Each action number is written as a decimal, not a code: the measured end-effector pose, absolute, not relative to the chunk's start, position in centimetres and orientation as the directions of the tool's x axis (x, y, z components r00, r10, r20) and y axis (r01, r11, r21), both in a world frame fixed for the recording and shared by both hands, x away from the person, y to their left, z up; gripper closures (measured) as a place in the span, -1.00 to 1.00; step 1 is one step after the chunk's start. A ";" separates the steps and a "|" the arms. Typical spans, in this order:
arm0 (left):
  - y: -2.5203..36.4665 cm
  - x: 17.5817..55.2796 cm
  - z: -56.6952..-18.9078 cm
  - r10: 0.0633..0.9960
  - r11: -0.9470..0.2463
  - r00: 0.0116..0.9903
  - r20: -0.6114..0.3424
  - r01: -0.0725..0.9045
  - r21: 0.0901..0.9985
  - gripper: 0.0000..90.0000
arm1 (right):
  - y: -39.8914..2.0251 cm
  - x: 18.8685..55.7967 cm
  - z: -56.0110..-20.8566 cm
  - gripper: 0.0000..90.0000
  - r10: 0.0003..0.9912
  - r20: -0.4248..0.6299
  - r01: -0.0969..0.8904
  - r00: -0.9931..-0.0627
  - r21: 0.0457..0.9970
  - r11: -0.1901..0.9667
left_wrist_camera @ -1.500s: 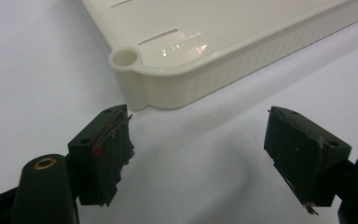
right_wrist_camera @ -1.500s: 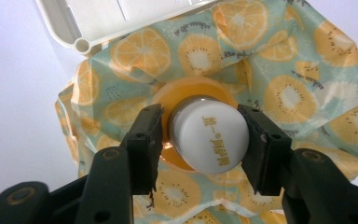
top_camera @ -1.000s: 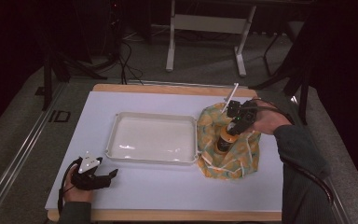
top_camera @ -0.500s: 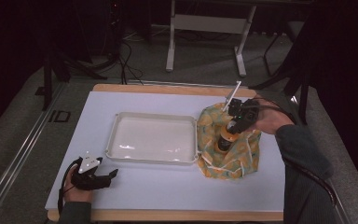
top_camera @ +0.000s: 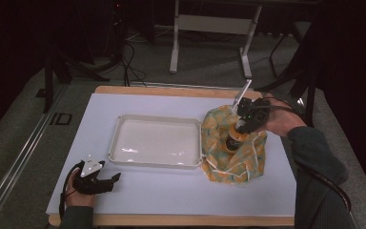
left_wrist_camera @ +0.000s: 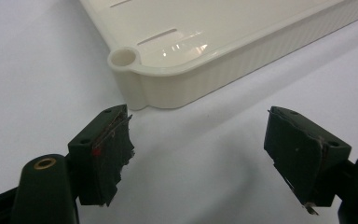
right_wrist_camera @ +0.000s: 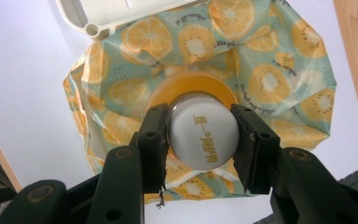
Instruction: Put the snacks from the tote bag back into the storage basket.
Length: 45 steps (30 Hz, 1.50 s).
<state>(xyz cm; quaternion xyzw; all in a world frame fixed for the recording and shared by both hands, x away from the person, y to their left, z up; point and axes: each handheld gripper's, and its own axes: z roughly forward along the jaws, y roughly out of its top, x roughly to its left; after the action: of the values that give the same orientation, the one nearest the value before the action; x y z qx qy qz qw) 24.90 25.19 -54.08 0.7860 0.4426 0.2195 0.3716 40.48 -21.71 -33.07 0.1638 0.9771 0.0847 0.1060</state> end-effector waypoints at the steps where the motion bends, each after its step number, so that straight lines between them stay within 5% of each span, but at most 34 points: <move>1: 25.2 24.9 -54.1 0.859 -0.334 0.512 0.017 0.533 0.778 -0.49 | -21.7 40.4 -33.0 0.31 0.341 -0.181 0.305 -0.923 0.201 0.931; 45: 25.2 24.9 -54.1 0.857 -0.331 0.515 0.013 0.532 0.779 -0.49 | -19.6 40.4 -30.5 0.31 0.309 -0.284 0.246 -0.908 0.238 0.940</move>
<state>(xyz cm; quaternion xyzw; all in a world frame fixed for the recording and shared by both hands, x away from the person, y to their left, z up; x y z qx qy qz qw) 24.90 25.23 -54.07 0.7863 0.4414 0.2177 0.3734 40.36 -19.62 -30.51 0.1428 0.9716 0.0986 0.1607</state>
